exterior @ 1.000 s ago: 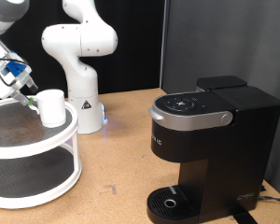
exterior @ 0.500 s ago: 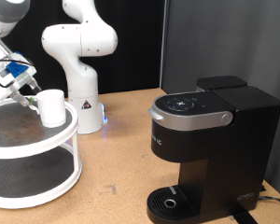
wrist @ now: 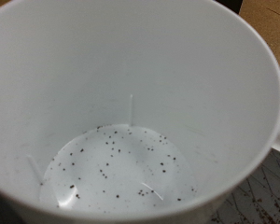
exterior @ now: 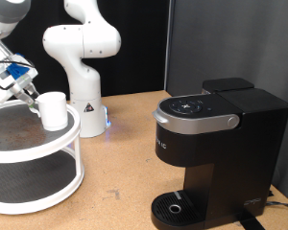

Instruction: Make a cup of coffee with the keurig machine

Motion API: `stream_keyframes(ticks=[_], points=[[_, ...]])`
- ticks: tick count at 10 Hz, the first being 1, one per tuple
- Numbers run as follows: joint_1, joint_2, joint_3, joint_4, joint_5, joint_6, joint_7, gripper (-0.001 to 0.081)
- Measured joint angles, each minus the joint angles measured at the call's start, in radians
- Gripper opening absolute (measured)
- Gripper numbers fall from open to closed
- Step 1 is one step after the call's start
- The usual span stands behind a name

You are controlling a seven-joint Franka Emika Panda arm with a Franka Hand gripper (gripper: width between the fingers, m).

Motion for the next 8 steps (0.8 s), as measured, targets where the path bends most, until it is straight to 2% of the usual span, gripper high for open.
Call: stream_keyframes(ticks=[1, 2, 3, 5, 8], points=[[0.0, 0.001, 0.001, 0.0, 0.005, 0.005, 0.0, 0.0149], [0.0, 0.001, 0.001, 0.0, 0.009, 0.01, 0.001, 0.0149], [0.0, 0.001, 0.002, 0.0, 0.013, 0.01, 0.001, 0.0061], [0.0, 0.001, 0.003, 0.001, 0.016, 0.005, 0.002, 0.0061], [0.002, -0.012, 0.014, 0.039, 0.065, -0.096, 0.034, 0.0061]])
